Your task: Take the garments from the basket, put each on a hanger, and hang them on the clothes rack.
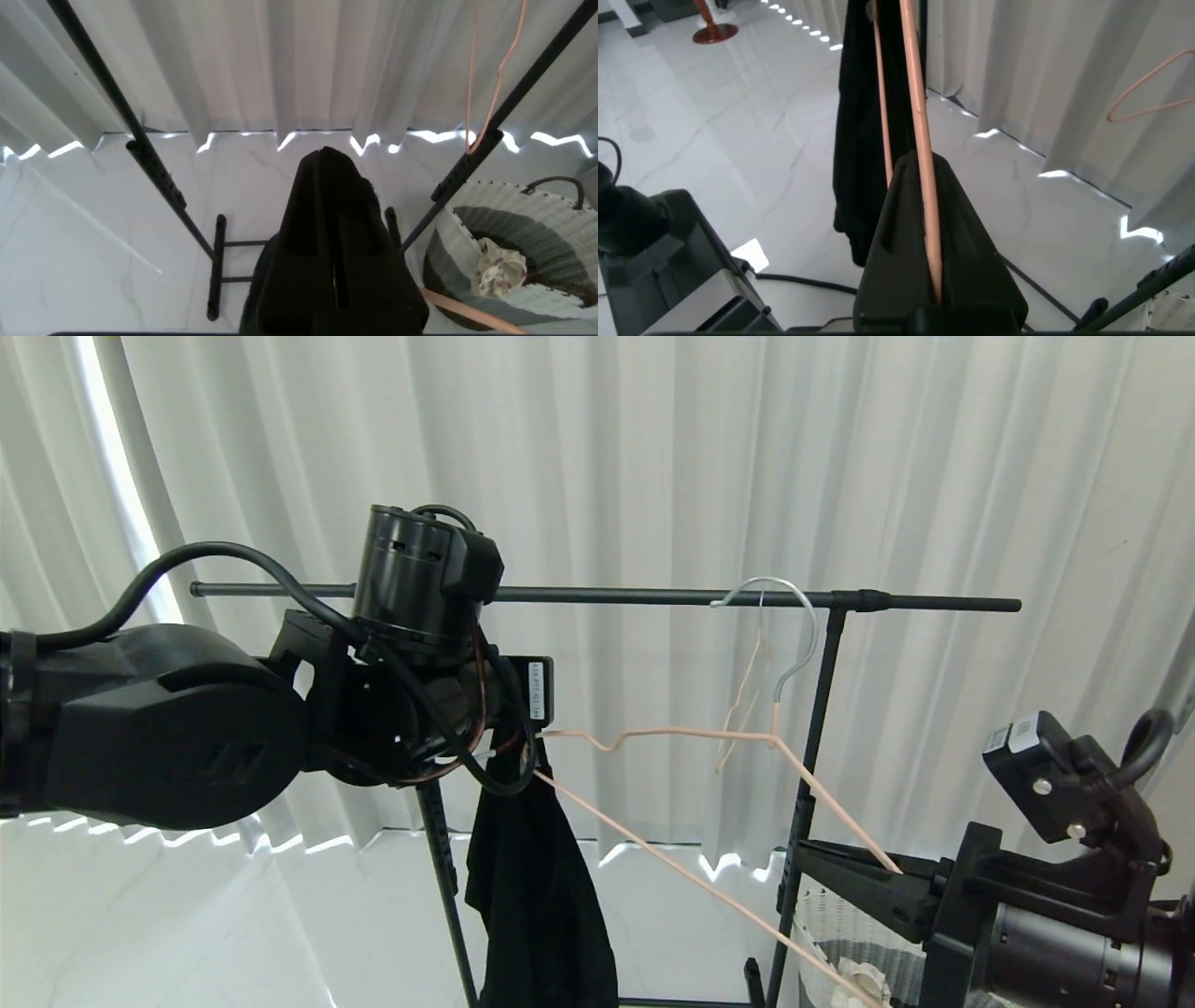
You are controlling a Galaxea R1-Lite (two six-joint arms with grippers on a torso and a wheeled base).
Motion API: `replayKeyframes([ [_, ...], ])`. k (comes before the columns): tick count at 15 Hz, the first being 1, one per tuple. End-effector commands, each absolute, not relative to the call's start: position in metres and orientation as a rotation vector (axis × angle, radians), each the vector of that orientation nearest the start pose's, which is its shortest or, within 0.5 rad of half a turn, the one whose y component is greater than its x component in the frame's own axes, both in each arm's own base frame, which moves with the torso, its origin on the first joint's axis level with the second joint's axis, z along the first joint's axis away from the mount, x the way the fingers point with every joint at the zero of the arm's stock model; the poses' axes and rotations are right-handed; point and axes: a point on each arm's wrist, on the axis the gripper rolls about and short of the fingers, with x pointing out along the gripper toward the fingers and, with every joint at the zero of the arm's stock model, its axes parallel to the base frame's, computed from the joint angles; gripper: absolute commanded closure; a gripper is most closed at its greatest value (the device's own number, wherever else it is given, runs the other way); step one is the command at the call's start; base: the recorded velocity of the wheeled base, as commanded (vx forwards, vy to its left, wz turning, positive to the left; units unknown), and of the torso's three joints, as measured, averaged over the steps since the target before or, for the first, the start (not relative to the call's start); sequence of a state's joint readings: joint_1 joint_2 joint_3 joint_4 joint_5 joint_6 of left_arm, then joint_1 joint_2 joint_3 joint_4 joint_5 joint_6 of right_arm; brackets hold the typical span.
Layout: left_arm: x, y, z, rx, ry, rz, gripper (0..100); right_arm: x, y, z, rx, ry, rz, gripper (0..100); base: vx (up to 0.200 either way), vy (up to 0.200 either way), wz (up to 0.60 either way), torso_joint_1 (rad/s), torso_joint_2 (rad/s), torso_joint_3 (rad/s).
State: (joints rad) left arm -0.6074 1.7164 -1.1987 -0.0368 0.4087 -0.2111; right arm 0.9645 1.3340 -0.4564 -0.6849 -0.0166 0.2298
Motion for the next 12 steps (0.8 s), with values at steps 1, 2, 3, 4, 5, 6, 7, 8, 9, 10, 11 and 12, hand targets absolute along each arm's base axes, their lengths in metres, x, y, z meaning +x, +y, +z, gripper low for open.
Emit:
replayKeyframes([
  [1,0.267,-0.176,0.232,0.022,0.431,-0.152,100,0.116,0.166,0.189,0.124,0.273,0.920,100,0.000,0.000,0.00,0.000,0.00,0.000],
  [2,0.268,-0.176,0.233,0.021,0.428,-0.152,100,0.115,0.167,0.190,0.128,0.271,0.924,100,0.000,0.000,0.00,0.000,0.00,0.000],
  [3,0.268,-0.176,0.233,0.021,0.428,-0.152,100,0.114,0.168,0.191,0.133,0.272,0.929,100,0.000,0.000,0.00,0.000,0.00,0.000],
  [4,0.268,-0.176,0.233,0.019,0.426,-0.151,100,0.111,0.170,0.191,0.132,0.273,0.948,100,0.000,0.000,0.00,0.000,0.00,0.000],
  [5,0.269,-0.175,0.235,0.016,0.422,-0.147,100,0.109,0.171,0.191,0.131,0.274,0.961,100,0.000,0.000,0.00,0.000,0.00,0.000],
  [6,0.270,-0.174,0.236,0.014,0.419,-0.146,100,0.108,0.172,0.191,0.130,0.275,0.968,100,0.000,0.000,0.00,0.000,0.00,0.000],
  [7,0.269,-0.174,0.236,0.014,0.419,-0.146,100,0.109,0.173,0.191,0.131,0.276,0.963,100,0.000,0.000,0.00,0.000,0.00,0.000],
  [8,0.269,-0.174,0.235,0.015,0.420,-0.146,100,0.111,0.175,0.192,0.134,0.275,0.955,100,0.000,0.000,0.00,0.000,0.00,0.000],
  [9,0.269,-0.174,0.235,0.014,0.419,-0.146,100,0.116,0.176,0.197,0.168,0.268,0.933,100,0.000,0.000,0.00,0.000,0.00,0.000],
  [10,0.269,-0.174,0.236,0.013,0.418,-0.148,100,0.117,0.176,0.200,0.186,0.263,0.928,100,0.000,0.000,0.00,0.000,0.00,0.000],
  [11,0.269,-0.174,0.236,0.014,0.419,-0.146,100,0.117,0.176,0.201,0.187,0.261,0.928,100,0.000,0.000,0.00,0.000,0.00,0.000],
  [12,0.269,-0.174,0.236,0.012,0.418,-0.147,100,0.117,0.176,0.202,0.188,0.260,0.930,100,0.000,0.000,0.00,0.000,0.00,0.000],
])
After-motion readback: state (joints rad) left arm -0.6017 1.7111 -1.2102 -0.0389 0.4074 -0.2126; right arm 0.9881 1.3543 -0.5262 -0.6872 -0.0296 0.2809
